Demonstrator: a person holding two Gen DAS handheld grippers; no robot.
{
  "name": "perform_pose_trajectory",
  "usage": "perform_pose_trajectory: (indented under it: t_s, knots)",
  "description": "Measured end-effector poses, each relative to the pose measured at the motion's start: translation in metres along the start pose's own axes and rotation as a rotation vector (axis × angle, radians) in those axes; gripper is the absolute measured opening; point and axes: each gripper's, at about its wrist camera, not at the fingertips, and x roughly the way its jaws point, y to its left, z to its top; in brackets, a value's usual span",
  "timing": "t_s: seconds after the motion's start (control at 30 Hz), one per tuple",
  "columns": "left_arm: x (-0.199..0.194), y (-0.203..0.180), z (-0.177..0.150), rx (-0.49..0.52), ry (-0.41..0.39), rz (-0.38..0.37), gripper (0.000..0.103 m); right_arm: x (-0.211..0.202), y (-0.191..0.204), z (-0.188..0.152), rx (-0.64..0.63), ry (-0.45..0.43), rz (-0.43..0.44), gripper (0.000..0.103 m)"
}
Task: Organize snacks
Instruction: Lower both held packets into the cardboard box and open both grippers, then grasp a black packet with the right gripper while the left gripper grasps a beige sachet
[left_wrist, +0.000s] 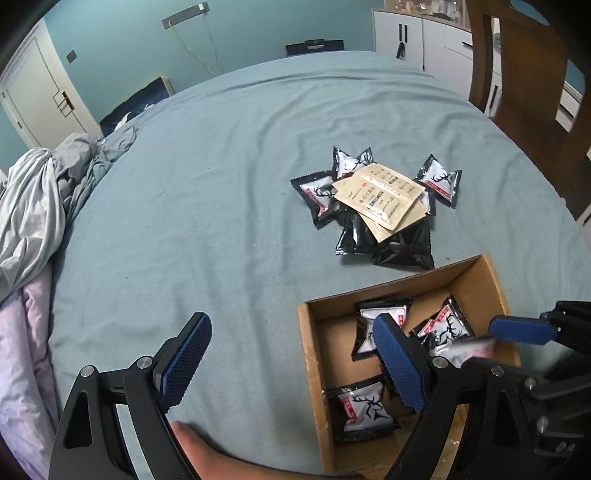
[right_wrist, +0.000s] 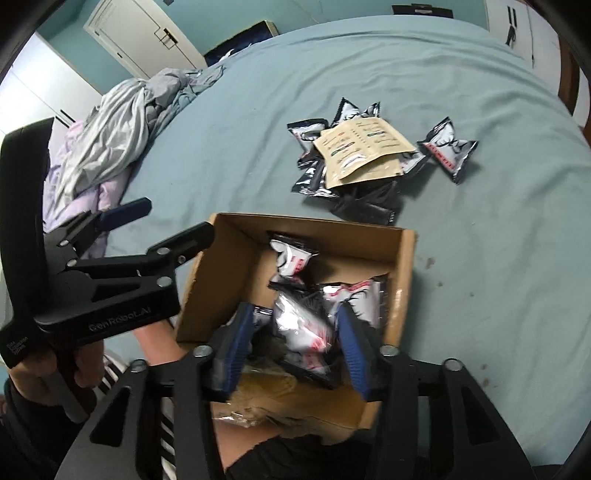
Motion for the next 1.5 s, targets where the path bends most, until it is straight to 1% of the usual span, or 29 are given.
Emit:
perform_pose_trajectory:
  t_s: [0.07,0.17,0.23,0.3,0.37,0.5,0.63,0.8,0.9,0.93,0.97,1.03,1.1,1.2,1.27,1.4,1.5]
  knots:
    - [0.000,-0.001,0.000,0.002,0.000,0.000,0.090,-0.004,-0.002,0.002,0.012,-0.032,0.003,0.065]
    - [-0.001,0.000,0.001,0.005,-0.003,0.011,0.090,-0.016,-0.013,0.004,0.068,-0.091,-0.018,0.069]
    - [0.000,0.000,0.002,0.003,-0.005,0.015,0.090,-0.022,-0.021,0.005,0.109,-0.116,-0.029,0.069]
    - [0.000,0.001,0.003,-0.002,-0.005,0.016,0.090,-0.031,-0.030,0.010,0.150,-0.141,-0.066,0.069]
    - [0.002,0.002,0.005,-0.007,-0.002,0.017,0.091,-0.038,-0.040,0.018,0.161,-0.156,-0.117,0.069]
    - [0.004,0.003,0.009,-0.015,0.006,0.008,0.090,-0.047,-0.052,0.033,0.161,-0.149,-0.201,0.069]
    - [0.004,0.003,0.013,-0.019,0.002,-0.006,0.091,-0.048,-0.068,0.051,0.208,-0.137,-0.248,0.069]
    - [0.009,0.003,0.019,-0.029,0.014,-0.020,0.091,-0.031,-0.099,0.070,0.338,-0.065,-0.245,0.069]
    - [0.011,0.003,0.021,-0.041,0.024,-0.056,0.091,-0.009,-0.111,0.079,0.415,0.010,-0.169,0.069]
    - [0.011,0.002,0.022,-0.040,0.025,-0.067,0.091,0.004,-0.111,0.083,0.434,0.046,-0.121,0.069]
    - [0.012,0.002,0.022,-0.038,0.027,-0.070,0.092,0.014,-0.112,0.088,0.439,0.073,-0.089,0.069]
    - [0.014,0.000,0.023,-0.035,0.033,-0.069,0.092,0.028,-0.110,0.097,0.431,0.102,-0.067,0.069]
    - [0.018,0.000,0.023,-0.036,0.044,-0.076,0.092,0.038,-0.109,0.109,0.418,0.094,-0.106,0.069]
    - [0.022,0.001,0.024,-0.050,0.063,-0.100,0.092,0.040,-0.118,0.123,0.413,0.028,-0.221,0.069]
    - [0.023,0.002,0.024,-0.060,0.067,-0.114,0.092,0.045,-0.119,0.133,0.387,0.018,-0.279,0.069]
    - [0.025,0.002,0.025,-0.060,0.062,-0.112,0.092,0.068,-0.122,0.143,0.369,0.057,-0.269,0.069]
    - [0.028,0.003,0.026,-0.059,0.059,-0.090,0.092,0.077,-0.121,0.150,0.349,0.047,-0.279,0.069]
